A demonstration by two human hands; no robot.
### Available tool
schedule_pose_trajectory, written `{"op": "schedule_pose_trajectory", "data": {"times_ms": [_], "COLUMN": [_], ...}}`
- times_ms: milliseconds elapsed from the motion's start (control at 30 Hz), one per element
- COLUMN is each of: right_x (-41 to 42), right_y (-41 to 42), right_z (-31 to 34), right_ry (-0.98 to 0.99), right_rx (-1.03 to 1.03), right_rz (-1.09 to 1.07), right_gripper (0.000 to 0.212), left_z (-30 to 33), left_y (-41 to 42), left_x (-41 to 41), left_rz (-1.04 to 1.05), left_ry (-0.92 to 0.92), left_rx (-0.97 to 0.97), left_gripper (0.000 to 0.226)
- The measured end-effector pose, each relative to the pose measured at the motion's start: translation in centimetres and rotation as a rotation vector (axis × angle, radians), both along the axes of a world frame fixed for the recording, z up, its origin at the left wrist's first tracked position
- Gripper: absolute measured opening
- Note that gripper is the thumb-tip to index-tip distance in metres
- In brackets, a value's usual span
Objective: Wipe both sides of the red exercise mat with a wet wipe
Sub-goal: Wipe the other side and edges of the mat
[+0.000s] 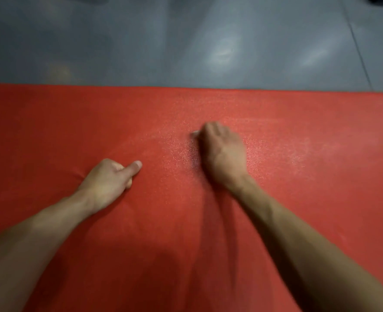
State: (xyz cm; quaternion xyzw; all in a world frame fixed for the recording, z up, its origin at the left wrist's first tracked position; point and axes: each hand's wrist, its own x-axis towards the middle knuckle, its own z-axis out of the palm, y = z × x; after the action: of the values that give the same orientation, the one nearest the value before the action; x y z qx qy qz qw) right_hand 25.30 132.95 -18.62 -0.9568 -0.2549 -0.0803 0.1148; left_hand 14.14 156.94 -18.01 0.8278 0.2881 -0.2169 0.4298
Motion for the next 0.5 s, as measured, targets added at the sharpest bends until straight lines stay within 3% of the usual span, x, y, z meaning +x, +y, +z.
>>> {"op": "schedule_pose_trajectory", "data": {"times_ms": [133, 233, 333, 400, 500], "right_x": [4.3, 3.5, -0.4, -3.9, -4.8], "right_y": [-10.6, -10.0, -2.0, 3.9, 5.0], "right_z": [1.8, 2.0, 0.6, 0.4, 0.9], "right_ry": [0.071, 0.101, 0.108, 0.071, 0.082], "right_rx": [-0.099, -0.09, 0.003, 0.014, -0.022], "right_rz": [-0.421, -0.529, -0.29, 0.013, 0.249], "right_gripper": [0.022, 0.023, 0.014, 0.027, 0.027], "left_z": [0.1, 0.1, 0.1, 0.0, 0.0], "left_y": [0.0, 0.1, 0.0, 0.1, 0.0], "left_x": [0.1, 0.1, 0.0, 0.0, 0.1], "left_rz": [-0.006, -0.017, -0.007, -0.005, 0.008], "left_ry": [0.005, 0.008, 0.002, -0.004, 0.005], "left_rx": [0.0, 0.015, 0.001, -0.002, -0.024], "left_gripper": [0.061, 0.062, 0.063, 0.065, 0.072]}}
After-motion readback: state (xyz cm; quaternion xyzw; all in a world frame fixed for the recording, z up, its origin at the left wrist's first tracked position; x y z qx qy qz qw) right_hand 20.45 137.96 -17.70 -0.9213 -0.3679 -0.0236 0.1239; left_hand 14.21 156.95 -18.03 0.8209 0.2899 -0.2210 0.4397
